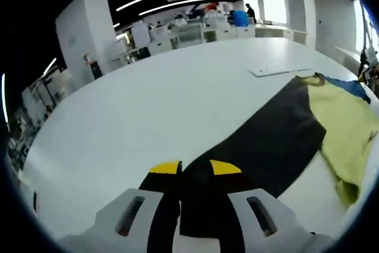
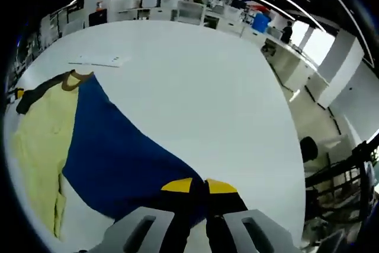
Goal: Fold the garment on the visible template until the final outline fits inside the template.
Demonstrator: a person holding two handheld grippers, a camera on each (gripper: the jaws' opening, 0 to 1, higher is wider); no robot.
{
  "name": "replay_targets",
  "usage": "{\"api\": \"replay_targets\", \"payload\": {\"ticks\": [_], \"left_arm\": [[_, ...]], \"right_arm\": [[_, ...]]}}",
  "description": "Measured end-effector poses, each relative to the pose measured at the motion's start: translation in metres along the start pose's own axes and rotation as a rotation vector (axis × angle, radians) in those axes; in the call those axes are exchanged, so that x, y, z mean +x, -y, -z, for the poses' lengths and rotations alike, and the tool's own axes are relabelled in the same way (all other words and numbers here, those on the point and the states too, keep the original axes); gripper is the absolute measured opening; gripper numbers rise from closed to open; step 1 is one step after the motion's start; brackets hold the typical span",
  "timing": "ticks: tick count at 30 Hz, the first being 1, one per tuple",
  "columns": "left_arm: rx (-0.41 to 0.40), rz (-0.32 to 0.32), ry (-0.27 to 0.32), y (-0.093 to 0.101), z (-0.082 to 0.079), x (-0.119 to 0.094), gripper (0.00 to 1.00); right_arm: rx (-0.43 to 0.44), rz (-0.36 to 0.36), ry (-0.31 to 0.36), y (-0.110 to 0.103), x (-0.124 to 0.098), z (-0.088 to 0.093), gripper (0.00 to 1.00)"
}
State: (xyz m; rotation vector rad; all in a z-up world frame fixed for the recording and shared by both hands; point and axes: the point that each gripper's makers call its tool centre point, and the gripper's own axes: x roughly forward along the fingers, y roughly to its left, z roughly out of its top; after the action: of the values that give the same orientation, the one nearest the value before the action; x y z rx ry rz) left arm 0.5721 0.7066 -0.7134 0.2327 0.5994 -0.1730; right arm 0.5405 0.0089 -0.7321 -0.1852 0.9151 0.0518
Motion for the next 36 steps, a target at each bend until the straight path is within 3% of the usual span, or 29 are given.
{"api": "replay_targets", "payload": {"ticks": [2,7,10,14,17,25,31,36], "left_arm": [[-0.029,0.039,0.019,0.009,-0.004,-0.003,0.23],[0.004,0.127,0.053,0.036,-0.013,-0.018,0.36],[-0.031,0.192,0.083,0.054,-0.018,-0.027,0.44],[-0.031,0.218,0.089,0.067,-0.018,-0.039,0.50],[-0.099,0.259,0.123,0.076,-0.019,-0.049,0.53],[-0.115,0.338,0.156,0.105,-0.007,-0.078,0.56],[-0.058,0.423,0.132,0.137,0.009,-0.097,0.57],[-0.081,0.468,0.134,0.155,0.017,-0.107,0.56]], "right_arm": [[0.002,-0.026,0.014,-0.007,-0.004,-0.003,0.19],[0.028,-0.151,0.072,-0.040,-0.019,-0.010,0.38],[0.044,-0.210,0.090,-0.057,-0.029,-0.010,0.46],[0.024,-0.270,0.100,-0.079,-0.043,-0.006,0.53],[-0.011,-0.327,0.108,-0.099,-0.054,-0.001,0.61],[-0.045,-0.428,0.117,-0.140,-0.079,0.017,0.63],[-0.073,-0.489,0.109,-0.165,-0.087,0.035,0.62],[-0.107,-0.506,0.096,-0.178,-0.090,0.051,0.62]]}}
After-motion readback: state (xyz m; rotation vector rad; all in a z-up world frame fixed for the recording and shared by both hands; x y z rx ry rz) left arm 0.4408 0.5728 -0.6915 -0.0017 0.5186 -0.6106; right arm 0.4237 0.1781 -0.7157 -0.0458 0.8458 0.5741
